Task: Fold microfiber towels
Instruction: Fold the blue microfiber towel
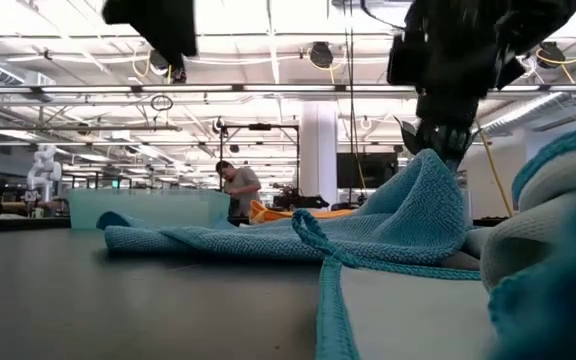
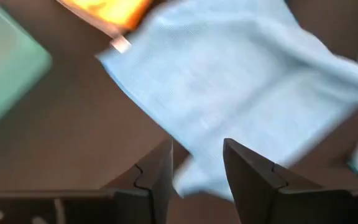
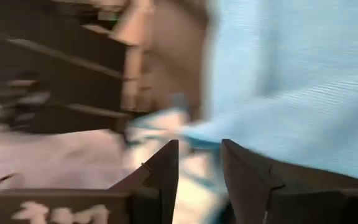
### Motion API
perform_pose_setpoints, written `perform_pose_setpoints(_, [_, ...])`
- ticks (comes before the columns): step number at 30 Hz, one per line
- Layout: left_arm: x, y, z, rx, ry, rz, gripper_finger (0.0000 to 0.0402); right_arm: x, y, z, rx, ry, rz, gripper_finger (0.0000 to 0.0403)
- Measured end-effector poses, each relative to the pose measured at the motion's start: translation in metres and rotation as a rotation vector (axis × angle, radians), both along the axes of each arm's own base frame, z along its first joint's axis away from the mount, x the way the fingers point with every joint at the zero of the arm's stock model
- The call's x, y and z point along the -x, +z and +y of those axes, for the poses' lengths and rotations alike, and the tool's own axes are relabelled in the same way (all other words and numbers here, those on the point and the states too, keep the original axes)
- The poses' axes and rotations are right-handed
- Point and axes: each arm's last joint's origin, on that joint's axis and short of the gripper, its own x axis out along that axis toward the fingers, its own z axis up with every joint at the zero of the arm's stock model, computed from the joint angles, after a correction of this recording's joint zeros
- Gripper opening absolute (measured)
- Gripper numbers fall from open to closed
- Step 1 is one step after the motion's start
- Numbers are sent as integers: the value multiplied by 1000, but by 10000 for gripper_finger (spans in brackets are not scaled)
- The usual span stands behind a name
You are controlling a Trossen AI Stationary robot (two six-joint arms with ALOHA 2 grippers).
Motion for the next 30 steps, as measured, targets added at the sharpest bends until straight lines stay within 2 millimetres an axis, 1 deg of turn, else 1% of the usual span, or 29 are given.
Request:
perform_pose_setpoints(2, [-6,-3,9,-57,30,-6,146,3,-11,-2,95,-57,86,100])
perform_pose_setpoints(4, [-8,-4,18,-91,52,4,147,10,-20,-5,187,-111,186,83])
perform_pose_setpoints(5, [-9,-4,23,-99,62,6,147,10,-23,-6,224,-129,209,71])
perform_pose_setpoints(8, [-13,-6,35,-126,73,20,147,11,-26,-8,307,-177,237,26])
perform_pose_setpoints(10, [-15,-7,42,-142,76,32,147,4,-25,-10,335,-223,178,7])
perform_pose_setpoints(12, [-16,-6,49,-150,74,34,147,1,-23,-11,349,-259,153,7])
perform_pose_setpoints(15, [-18,-8,57,-162,87,48,147,-5,-29,-13,363,-308,156,2])
perform_pose_setpoints(21, [-19,-7,67,-173,90,59,147,-9,-55,-13,374,-282,268,0])
perform_pose_setpoints(23, [-19,-7,70,-176,89,64,147,-10,-61,-13,382,-271,289,0])
perform_pose_setpoints(27, [-20,-7,76,-181,92,72,147,-9,-65,-14,407,-243,309,0])
perform_pose_setpoints(30, [-20,-7,79,-186,88,78,147,-5,-66,-18,436,-230,330,0])
